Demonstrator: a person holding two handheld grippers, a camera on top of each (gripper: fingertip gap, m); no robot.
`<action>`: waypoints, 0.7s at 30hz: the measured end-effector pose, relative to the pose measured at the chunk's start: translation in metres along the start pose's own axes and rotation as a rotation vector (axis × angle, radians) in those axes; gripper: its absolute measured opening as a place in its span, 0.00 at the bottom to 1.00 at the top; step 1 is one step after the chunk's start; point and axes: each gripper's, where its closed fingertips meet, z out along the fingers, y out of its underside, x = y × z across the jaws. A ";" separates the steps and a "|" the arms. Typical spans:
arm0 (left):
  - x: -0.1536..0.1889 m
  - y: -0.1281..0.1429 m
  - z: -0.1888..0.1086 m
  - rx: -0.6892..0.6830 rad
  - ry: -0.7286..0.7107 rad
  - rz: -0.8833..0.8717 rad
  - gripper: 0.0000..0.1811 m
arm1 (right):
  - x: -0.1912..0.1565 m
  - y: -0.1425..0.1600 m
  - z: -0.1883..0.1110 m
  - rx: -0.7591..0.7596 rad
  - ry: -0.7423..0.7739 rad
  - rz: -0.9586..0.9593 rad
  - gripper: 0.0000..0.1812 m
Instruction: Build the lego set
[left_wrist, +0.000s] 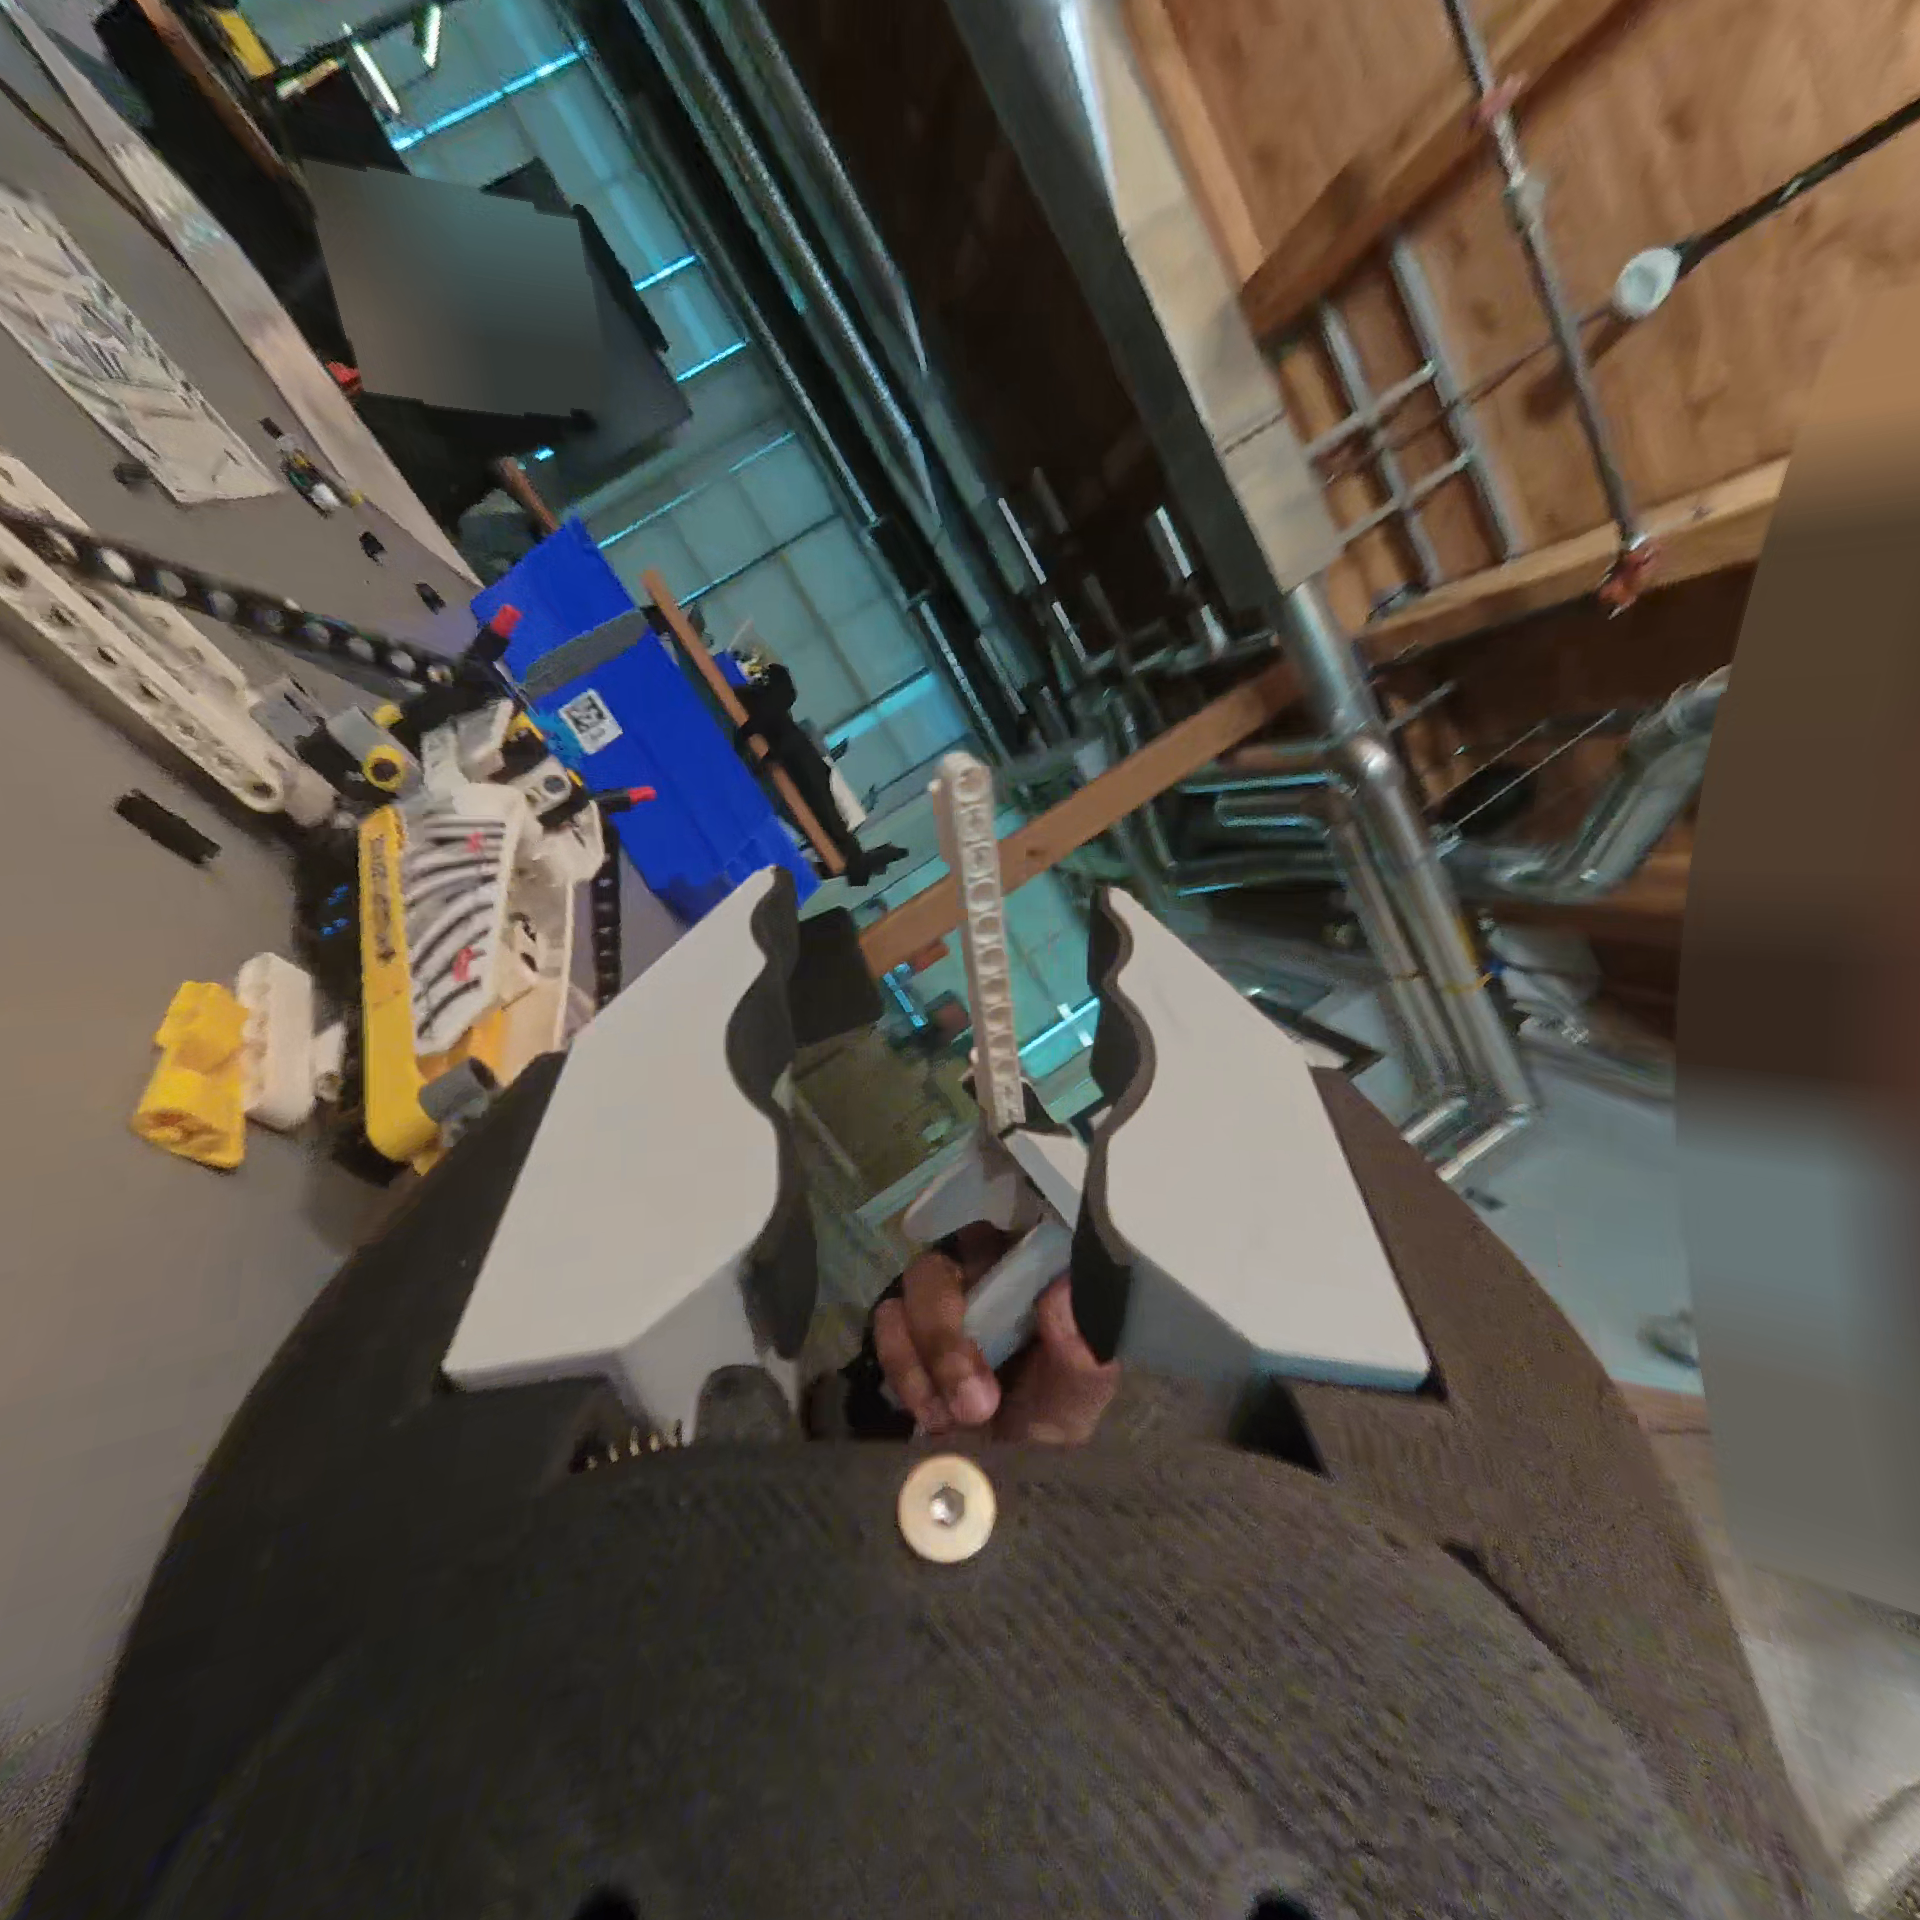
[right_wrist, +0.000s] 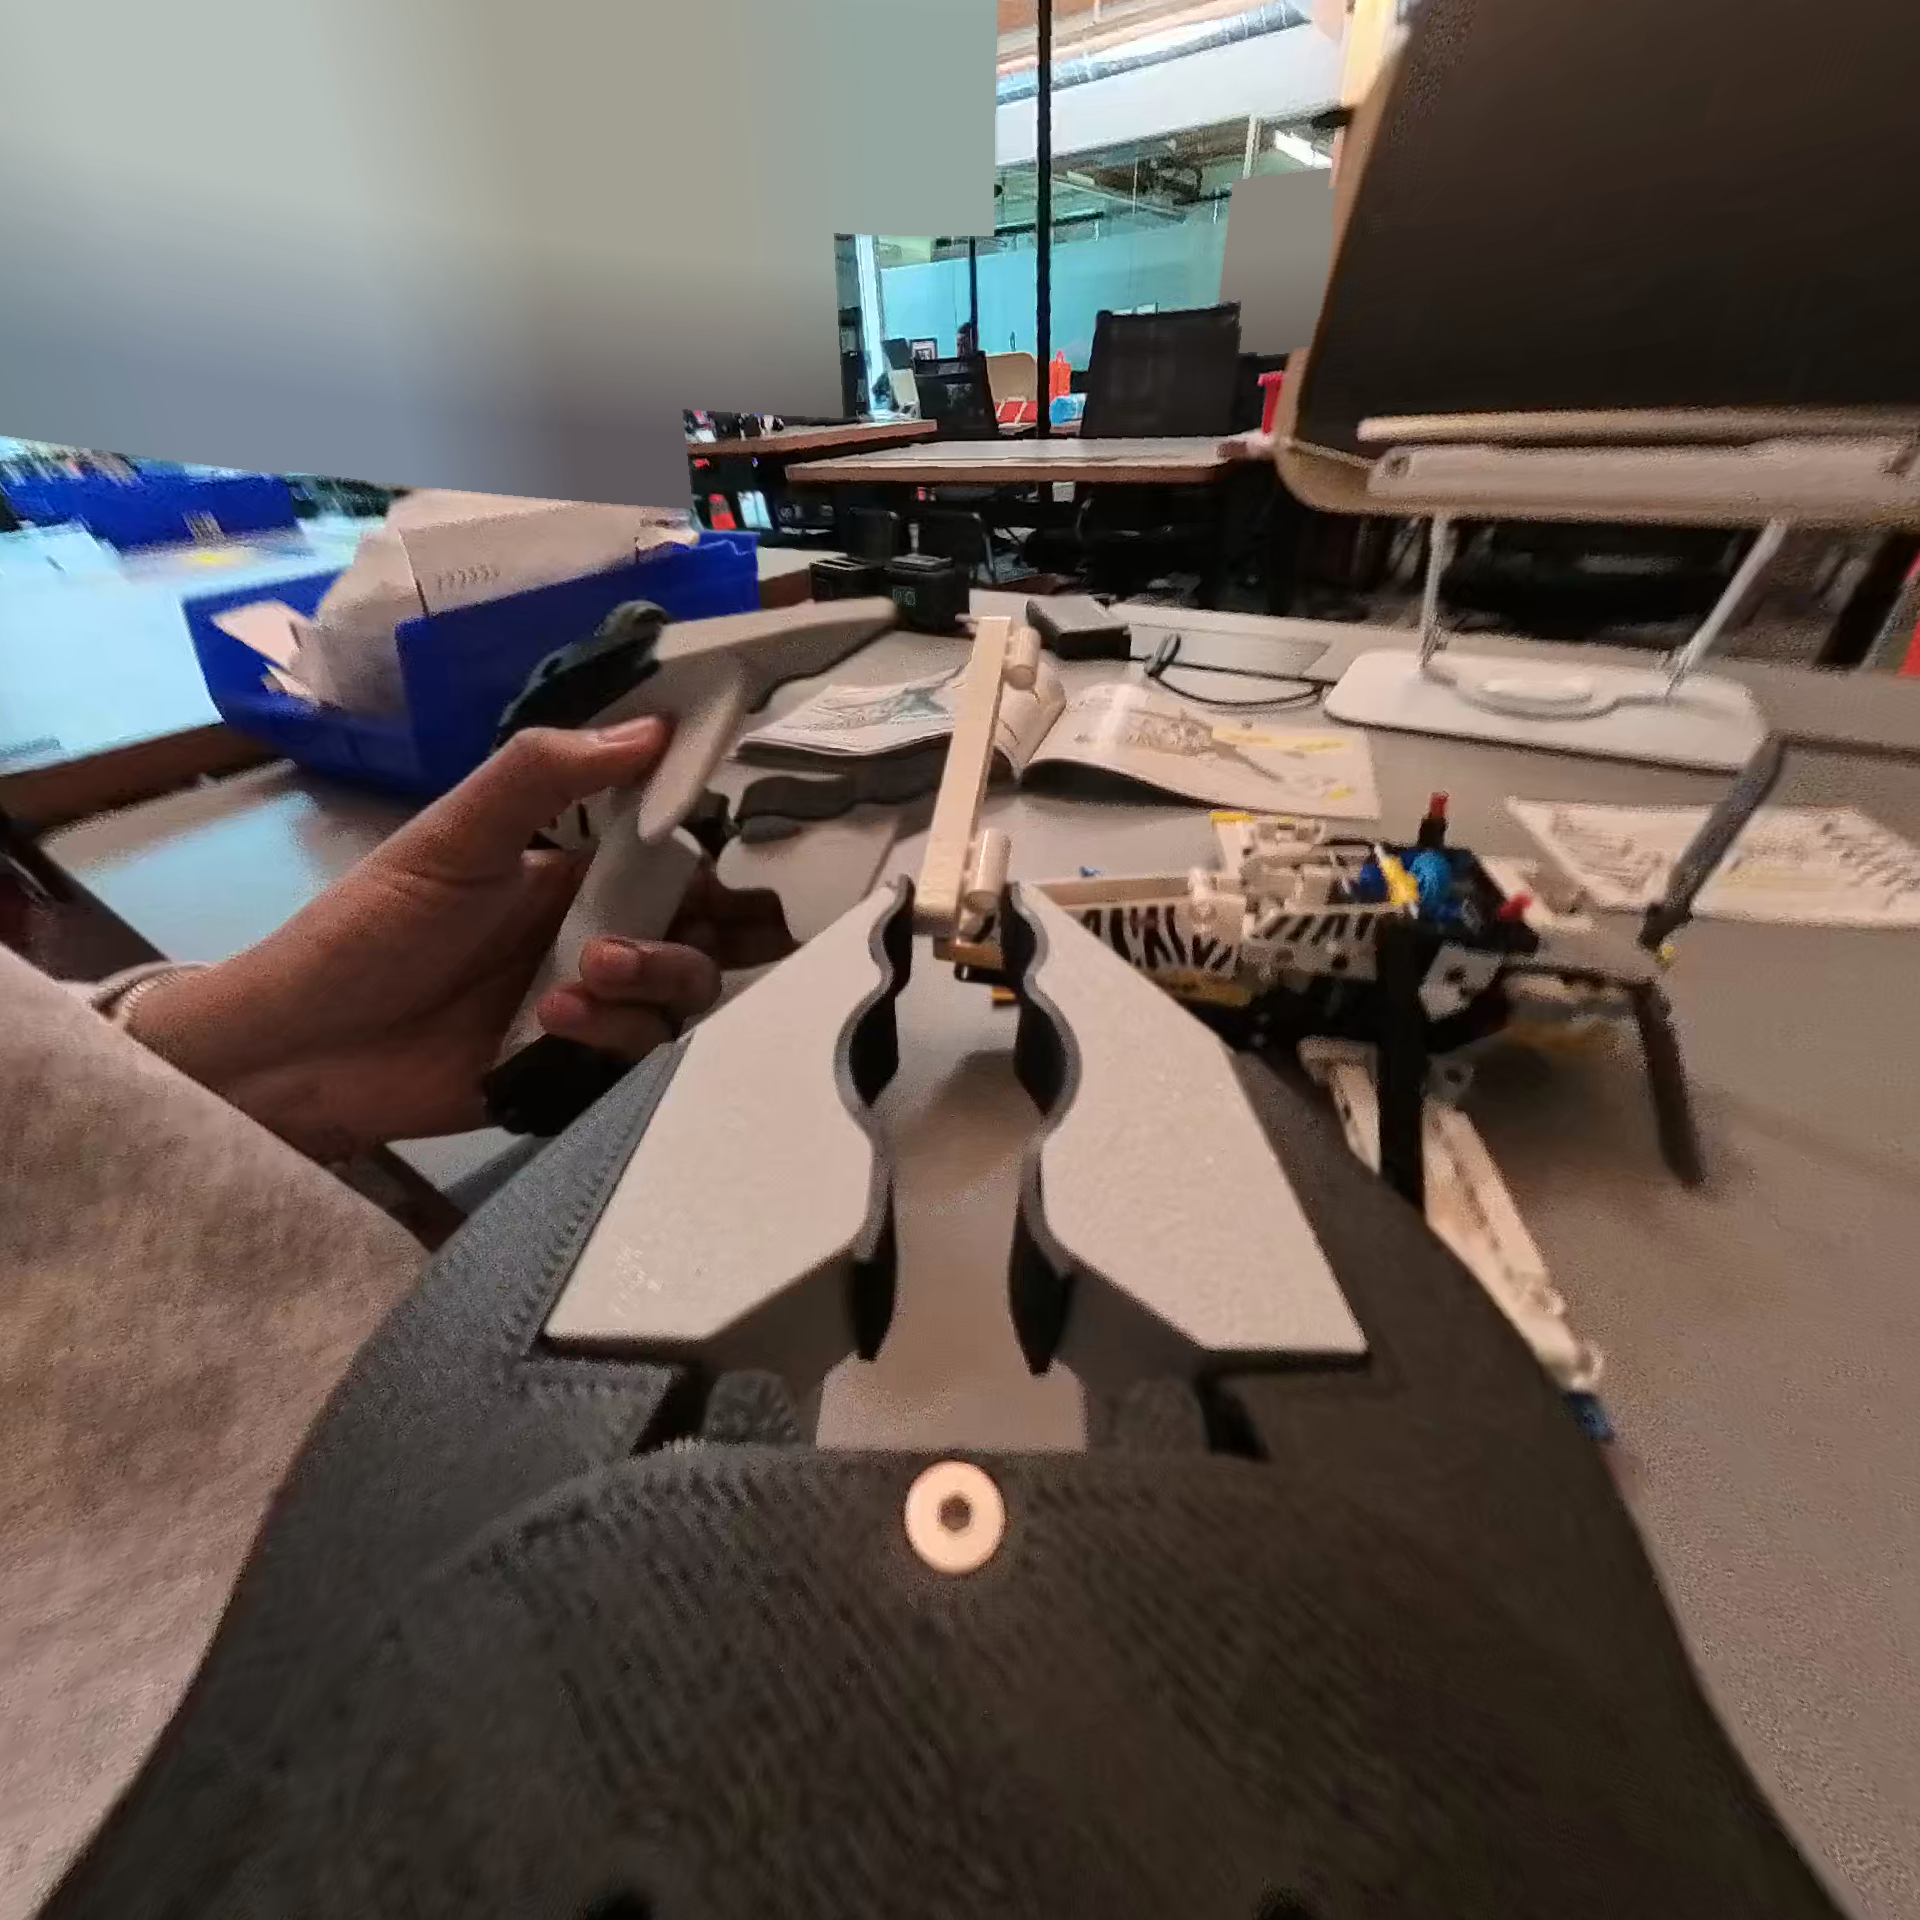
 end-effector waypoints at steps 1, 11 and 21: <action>0.000 -0.004 -0.002 -0.005 -0.017 0.044 0.30 | 0.005 0.003 -0.002 0.000 -0.008 0.058 0.08; 0.000 -0.066 -0.047 0.083 -0.177 0.450 0.28 | 0.036 0.034 -0.019 -0.106 0.030 0.180 0.08; -0.007 -0.066 -0.050 0.095 -0.110 0.281 0.28 | 0.054 0.075 -0.041 -0.333 0.084 0.190 0.08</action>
